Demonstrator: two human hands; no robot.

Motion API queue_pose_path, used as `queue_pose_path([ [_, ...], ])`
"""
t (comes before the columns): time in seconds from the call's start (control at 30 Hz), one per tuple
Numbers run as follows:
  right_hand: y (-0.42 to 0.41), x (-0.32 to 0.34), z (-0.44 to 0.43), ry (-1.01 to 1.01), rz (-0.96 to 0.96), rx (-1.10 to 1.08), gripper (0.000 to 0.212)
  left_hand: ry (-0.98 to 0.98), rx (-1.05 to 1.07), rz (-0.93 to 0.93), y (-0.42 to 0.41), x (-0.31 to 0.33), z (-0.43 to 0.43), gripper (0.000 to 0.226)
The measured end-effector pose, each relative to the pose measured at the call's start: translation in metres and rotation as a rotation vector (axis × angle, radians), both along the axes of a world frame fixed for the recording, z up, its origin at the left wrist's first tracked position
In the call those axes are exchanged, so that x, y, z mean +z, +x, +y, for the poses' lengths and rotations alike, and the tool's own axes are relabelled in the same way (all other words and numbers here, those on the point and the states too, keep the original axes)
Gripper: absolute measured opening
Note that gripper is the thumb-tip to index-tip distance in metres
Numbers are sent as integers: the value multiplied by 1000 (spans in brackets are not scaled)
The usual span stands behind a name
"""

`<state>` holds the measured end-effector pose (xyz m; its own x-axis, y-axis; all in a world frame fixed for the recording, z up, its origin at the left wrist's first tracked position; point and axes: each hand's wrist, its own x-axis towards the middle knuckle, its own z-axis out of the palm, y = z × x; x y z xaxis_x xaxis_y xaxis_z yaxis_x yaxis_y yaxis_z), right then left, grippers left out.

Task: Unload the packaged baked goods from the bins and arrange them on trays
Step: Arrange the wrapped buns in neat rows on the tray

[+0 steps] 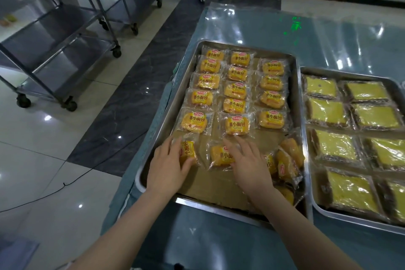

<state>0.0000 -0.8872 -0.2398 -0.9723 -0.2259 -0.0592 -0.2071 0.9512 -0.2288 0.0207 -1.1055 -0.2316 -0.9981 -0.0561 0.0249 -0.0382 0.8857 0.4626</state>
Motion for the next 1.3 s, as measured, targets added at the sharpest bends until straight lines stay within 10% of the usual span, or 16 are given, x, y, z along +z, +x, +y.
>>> queue_pose_path([
  [0.4, 4, 4, 4, -97, 9, -111, 62, -114, -561, -54, -22, 0, 9, 40],
  [0.6, 6, 9, 2, -31, 26, -166, 64, -204, -221, 100, -8, 2, -3, 68],
  [1.03, 3, 27, 1, 46, 6, -155, 48, -287, -381, -94, -28, -13, -4, 99],
  [1.17, 15, 49, 37, 46, 213, -218, 35, -119, -397, -29, -16, -3, 2, 91],
  [1.3, 22, 56, 77, 55, 0, -380, 43, -27, -424, 57, -10, 12, 31, 67],
])
